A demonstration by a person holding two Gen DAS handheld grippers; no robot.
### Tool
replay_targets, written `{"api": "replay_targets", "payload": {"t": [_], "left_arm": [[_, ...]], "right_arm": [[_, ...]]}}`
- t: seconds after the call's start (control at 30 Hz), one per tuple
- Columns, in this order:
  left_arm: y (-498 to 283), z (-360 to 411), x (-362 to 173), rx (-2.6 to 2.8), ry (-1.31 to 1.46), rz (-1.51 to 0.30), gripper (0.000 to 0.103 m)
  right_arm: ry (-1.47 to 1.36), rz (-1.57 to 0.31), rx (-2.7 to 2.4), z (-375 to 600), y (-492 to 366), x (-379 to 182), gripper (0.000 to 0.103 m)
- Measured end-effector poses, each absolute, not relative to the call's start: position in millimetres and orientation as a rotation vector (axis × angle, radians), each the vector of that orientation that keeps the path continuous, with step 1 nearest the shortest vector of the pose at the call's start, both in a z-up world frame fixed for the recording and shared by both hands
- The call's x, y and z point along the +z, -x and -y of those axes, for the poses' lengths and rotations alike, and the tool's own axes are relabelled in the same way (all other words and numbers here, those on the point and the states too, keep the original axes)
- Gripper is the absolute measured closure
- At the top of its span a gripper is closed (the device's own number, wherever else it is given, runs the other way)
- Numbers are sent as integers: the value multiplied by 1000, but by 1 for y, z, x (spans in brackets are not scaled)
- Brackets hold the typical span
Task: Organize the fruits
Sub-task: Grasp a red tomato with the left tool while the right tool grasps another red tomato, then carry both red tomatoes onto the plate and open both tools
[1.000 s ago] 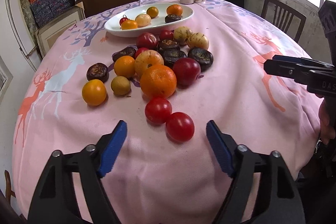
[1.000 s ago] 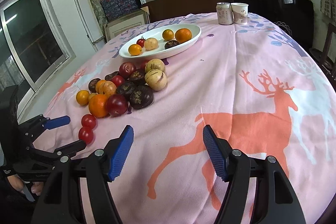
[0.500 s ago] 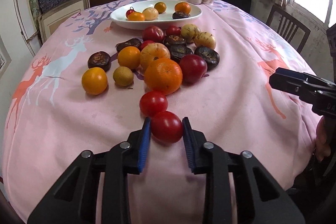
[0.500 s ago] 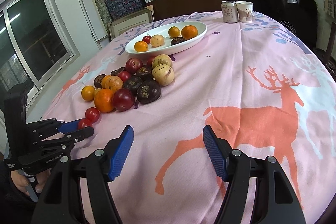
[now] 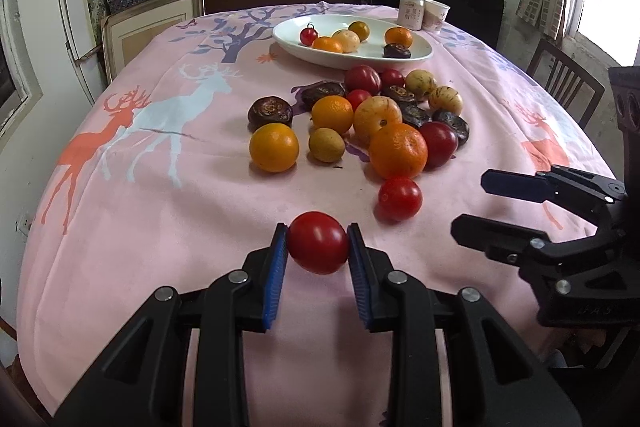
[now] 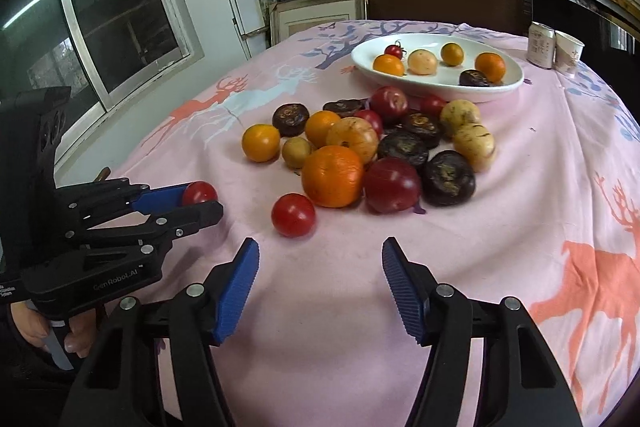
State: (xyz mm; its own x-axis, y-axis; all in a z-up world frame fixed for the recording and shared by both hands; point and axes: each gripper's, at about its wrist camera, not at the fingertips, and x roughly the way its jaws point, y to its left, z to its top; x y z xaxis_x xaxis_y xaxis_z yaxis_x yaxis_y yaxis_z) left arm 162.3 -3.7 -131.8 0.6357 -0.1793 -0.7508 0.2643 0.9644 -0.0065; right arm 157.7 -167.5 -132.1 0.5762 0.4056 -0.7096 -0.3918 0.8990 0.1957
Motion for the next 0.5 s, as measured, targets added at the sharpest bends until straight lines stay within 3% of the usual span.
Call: {"api": "replay_targets", "payload": {"t": [0.23, 0.37, 0.5], "left_arm": [[-162, -16, -132, -244, -92, -841, 74], [-163, -22, -135, -242, -83, -845, 74], [-164, -22, -136, -244, -86, -844, 74]], "right_arm": [[48, -878, 453, 132, -174, -138, 55], [84, -895, 432, 122, -182, -142, 56], [68, -919, 413, 124, -189, -148, 69]]}}
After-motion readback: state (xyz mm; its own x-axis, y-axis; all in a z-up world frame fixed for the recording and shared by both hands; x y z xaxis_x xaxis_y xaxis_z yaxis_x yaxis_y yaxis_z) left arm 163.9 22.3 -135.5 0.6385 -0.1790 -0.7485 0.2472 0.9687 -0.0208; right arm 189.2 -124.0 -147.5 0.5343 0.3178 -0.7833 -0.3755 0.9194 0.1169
